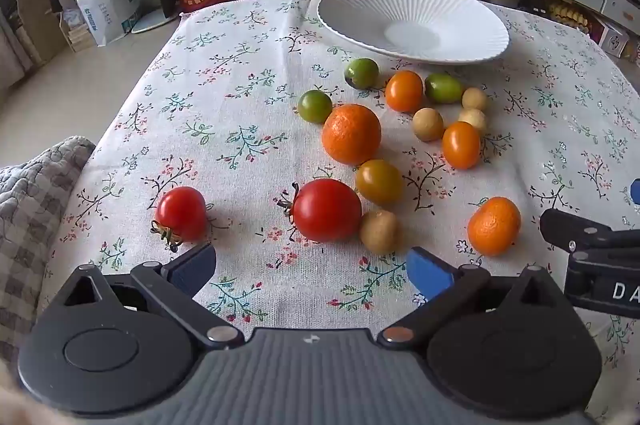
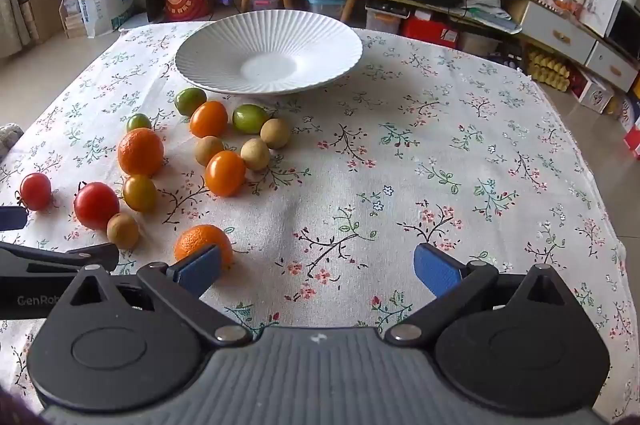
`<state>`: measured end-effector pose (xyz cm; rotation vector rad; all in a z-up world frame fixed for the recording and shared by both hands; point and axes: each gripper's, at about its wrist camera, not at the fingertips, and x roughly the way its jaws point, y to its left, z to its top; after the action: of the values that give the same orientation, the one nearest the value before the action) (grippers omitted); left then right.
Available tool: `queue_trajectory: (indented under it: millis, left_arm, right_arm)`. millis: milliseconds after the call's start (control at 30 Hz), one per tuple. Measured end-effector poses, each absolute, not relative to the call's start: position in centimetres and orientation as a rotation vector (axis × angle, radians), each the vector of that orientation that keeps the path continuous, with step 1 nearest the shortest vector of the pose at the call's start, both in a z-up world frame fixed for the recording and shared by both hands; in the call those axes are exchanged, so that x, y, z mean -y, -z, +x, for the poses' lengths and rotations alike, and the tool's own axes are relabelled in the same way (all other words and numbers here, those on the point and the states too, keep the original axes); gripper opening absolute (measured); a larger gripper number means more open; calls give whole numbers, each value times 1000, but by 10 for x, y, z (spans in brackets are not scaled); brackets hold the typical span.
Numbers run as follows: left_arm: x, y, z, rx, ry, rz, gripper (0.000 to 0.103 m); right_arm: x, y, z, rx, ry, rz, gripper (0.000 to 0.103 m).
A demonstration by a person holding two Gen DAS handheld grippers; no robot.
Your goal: Organize fruits
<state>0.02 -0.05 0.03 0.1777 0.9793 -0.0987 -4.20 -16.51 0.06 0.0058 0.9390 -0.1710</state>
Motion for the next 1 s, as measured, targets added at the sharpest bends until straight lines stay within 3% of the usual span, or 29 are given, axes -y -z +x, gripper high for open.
queue_trajectory:
  millis: [1000]
  left_arm:
    - [-3,-3,1,-959,104,150,99]
  right_arm:
    - [157,-3,-40,-922,156,15,102]
